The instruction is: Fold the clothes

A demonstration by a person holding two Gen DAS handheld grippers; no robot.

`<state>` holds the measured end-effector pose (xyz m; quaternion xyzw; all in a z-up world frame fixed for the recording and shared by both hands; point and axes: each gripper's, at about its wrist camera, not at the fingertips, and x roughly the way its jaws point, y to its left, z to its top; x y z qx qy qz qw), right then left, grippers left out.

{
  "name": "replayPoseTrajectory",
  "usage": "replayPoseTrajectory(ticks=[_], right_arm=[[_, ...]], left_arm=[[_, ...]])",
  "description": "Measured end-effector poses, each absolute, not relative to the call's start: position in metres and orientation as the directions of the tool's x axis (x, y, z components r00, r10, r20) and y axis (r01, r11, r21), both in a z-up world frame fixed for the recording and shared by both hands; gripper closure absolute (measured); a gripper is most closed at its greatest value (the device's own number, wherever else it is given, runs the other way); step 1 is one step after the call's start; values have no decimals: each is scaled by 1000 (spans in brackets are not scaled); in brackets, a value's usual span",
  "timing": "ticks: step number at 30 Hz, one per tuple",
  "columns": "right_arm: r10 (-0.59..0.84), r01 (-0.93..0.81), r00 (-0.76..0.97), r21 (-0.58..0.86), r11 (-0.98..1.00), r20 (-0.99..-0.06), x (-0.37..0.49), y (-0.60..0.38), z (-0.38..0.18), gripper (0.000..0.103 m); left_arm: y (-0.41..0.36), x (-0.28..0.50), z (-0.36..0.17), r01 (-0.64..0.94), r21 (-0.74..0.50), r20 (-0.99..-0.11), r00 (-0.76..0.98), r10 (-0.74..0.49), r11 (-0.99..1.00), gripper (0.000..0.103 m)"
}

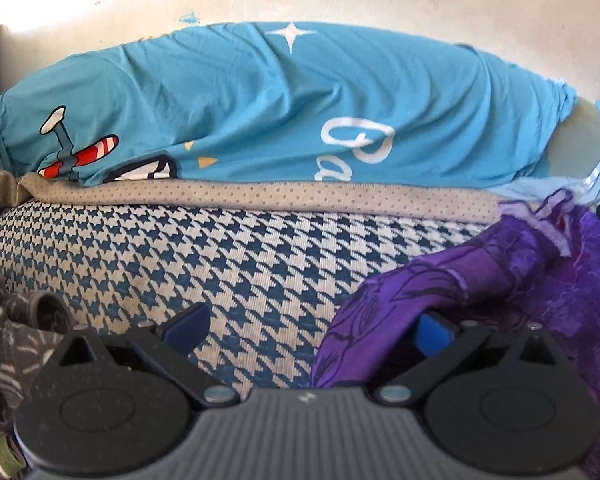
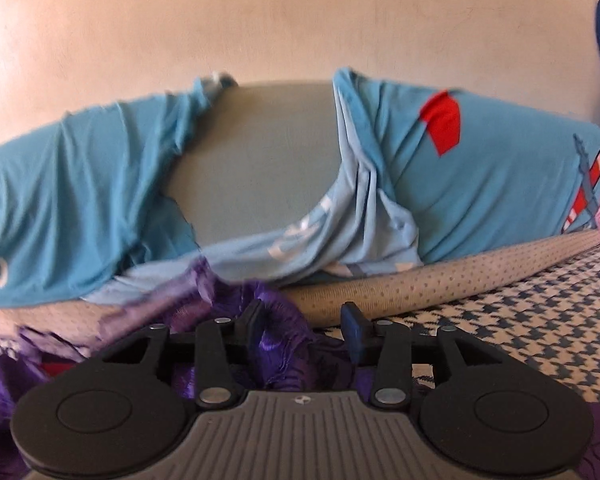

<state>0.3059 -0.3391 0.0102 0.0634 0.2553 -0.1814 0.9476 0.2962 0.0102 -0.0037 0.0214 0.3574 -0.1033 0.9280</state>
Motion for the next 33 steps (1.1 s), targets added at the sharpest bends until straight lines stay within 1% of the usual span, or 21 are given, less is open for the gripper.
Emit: replayPoseTrajectory(ticks=[3,9,11,13,17,21,26,30,33], right_arm=[[-270,335,827,47,941,-493,293,-322,25,62],[-106,172,866,93,981,-489,274,-277,40,61],[-36,114,866,128,985,-498,268,-259,39,61],[36,52,863,160,986,-503,261,-240,37,61],[164,-73,859,201,977,-485,246,-202,36,61],[256,-197,841,172,965,-476,237,-163,33,60],[303,-243,803,181,953,-514,236,-134,22,59],[266,-234,829,126,964,-492,232,-119,23,58],[234,-217,837,94,972,-494,237,-111,25,55]], left_arm=[[18,292,6,204,-62,-654,732,-194,977,0],[46,284,27,190,-159,-631,735,-248,969,0],[56,283,33,159,-165,-625,746,-228,973,0],[67,284,37,113,-150,-622,762,-183,982,0],[90,286,38,35,-141,-620,776,-116,989,0],[106,287,38,-6,-142,-628,774,-85,990,0],[120,285,37,-24,-151,-630,773,-78,988,0],[126,284,36,-22,-155,-634,769,-82,988,0],[129,284,34,-20,-145,-637,767,-78,989,0]])
